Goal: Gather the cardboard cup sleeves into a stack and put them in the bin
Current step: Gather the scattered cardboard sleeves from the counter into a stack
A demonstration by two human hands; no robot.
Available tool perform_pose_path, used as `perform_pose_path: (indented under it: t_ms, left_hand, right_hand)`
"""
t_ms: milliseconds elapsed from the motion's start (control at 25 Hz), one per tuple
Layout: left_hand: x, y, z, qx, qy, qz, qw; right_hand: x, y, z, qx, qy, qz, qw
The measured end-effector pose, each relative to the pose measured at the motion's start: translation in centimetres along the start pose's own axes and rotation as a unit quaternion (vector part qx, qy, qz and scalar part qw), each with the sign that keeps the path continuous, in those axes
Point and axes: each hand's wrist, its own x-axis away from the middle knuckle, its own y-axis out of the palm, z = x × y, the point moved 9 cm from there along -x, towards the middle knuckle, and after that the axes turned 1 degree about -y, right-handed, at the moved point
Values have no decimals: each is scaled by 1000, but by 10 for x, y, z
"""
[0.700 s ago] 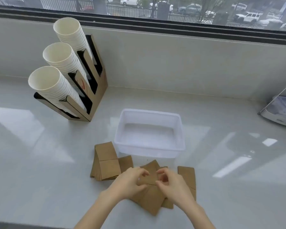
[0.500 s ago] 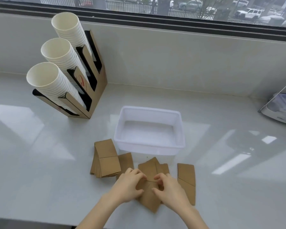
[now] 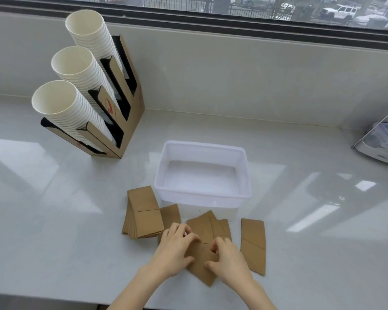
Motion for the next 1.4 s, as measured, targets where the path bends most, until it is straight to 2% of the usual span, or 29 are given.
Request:
perform_pose_path:
  t_ms: [240,520,680,840,920,1040,1200,1400]
  left_hand:
    - [-3,-9,-1,49,-3,16,999]
    - [-10,-33,3,249,-40,72,965]
    - [-9,-35,-11,396,-129,77,906]
    - [-7,-23,-20,569,-169,65,802]
    - [-6,-25,-18,615,-170,59,768]
    - [-4,-35,-18,621,-156,73,764]
    - [1,-52,-30,580,-155,118,791]
    - [3,-62,-46,494,-163,157,839]
  right_hand:
    - [-1,-9,0,-105,-14,-22,994]
    - [-1,-33,8,-213,3,-22,977]
    - [1,-43,13,-293,15,-9,956]
    - [2,-46,9,-380,20,-4,925]
    - [2,-48,5,-391,13,0,920]
    - [1,-46,-1,-380,11,-3,925]
    - [-5,-43,0,-343,22,35,938]
    - [-17,-16,0,-98,31,104,989]
